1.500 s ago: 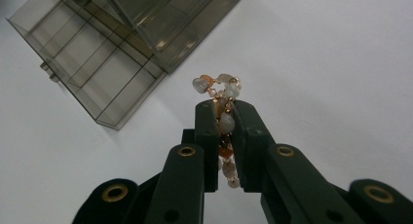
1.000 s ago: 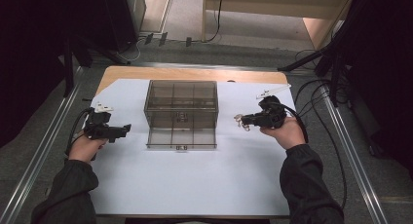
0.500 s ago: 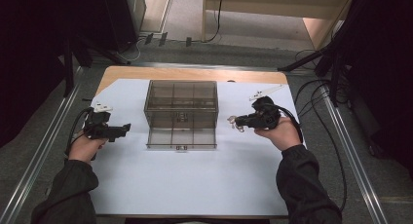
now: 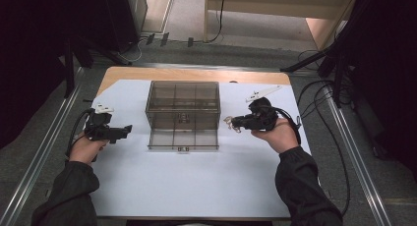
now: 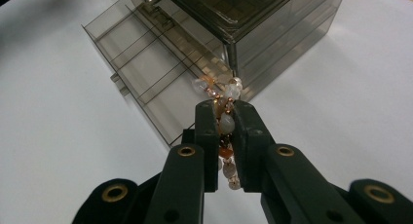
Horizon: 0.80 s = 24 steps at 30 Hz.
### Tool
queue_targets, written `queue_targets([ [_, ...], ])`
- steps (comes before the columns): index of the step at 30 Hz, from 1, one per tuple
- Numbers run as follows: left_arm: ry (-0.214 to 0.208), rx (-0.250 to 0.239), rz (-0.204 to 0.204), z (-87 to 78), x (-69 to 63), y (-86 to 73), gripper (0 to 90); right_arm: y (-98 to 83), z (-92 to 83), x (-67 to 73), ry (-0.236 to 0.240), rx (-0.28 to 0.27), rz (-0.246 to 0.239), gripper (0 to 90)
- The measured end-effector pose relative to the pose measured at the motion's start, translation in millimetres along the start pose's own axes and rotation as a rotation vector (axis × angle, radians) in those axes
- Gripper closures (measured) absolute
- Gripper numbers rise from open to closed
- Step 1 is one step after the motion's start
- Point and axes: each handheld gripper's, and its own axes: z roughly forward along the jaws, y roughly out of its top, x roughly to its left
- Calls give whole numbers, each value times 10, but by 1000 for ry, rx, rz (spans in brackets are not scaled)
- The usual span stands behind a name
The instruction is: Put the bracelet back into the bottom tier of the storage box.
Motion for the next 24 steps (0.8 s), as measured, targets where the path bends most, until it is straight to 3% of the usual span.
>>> queue_targets([
  [12,1,2,4,-9,-8,-10,141,42,115,90,-7,-2,-17,834],
  [24,-5,8,5,-17,-14,-31,141,64,278,142,22,28,-13,833],
])
